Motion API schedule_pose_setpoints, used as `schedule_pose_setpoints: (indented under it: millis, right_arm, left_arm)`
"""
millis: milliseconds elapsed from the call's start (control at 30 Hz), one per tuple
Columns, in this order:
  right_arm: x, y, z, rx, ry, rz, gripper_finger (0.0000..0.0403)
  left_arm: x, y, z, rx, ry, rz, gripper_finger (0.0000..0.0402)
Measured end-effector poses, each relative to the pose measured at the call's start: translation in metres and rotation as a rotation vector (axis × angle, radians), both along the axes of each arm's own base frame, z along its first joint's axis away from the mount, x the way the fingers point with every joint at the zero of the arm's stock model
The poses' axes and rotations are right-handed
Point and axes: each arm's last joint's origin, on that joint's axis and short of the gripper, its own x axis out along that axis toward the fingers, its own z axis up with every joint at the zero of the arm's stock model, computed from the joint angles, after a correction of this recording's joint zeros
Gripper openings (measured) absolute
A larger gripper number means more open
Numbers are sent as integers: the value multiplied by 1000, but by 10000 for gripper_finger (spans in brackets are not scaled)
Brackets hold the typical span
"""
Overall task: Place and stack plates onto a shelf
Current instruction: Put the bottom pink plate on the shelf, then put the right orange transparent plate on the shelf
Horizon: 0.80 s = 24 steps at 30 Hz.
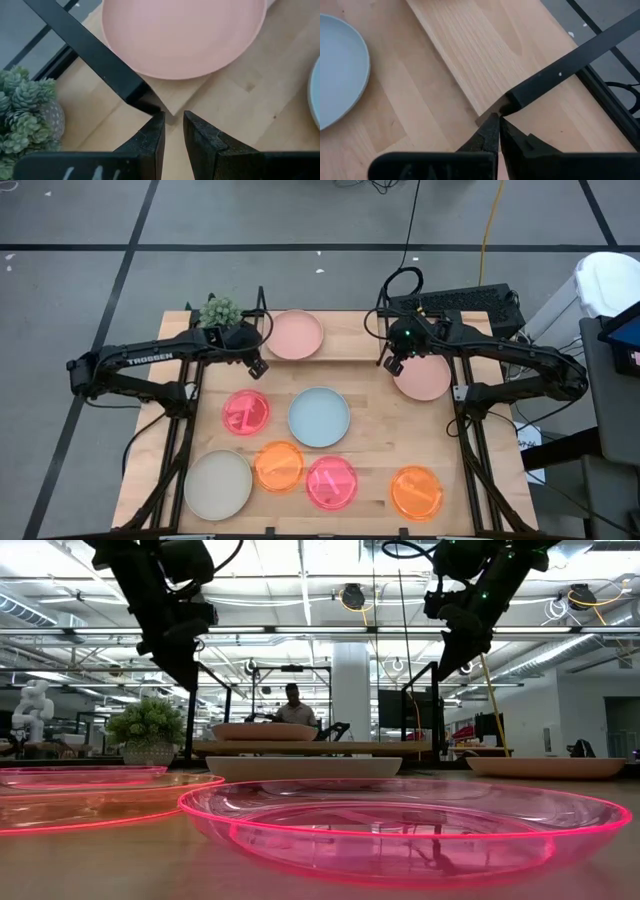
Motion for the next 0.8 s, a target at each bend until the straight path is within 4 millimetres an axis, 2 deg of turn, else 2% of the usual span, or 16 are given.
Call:
schedule_pose_setpoints:
  millis: [267, 400, 567, 700, 800]
  right_arm:
    - [-8, 9, 12, 28, -89, -42, 0]
    - [-13, 18, 19, 106, -156, -22, 0]
    - [-22, 32, 26, 282, -228, -27, 0]
    - [-34, 47, 29, 516, -247, -29, 0]
    - [-40, 58, 31, 621, -236, -47, 0]
  left_arm:
    - [3, -6, -1, -49, -29, -11, 76]
    - [5, -11, 0, -107, -65, -16, 76]
    - [2, -21, 8, -194, -155, -20, 76]
    - [-4, -33, 19, -234, -236, -23, 76]
    - [-6, -43, 25, -260, -287, -26, 76]
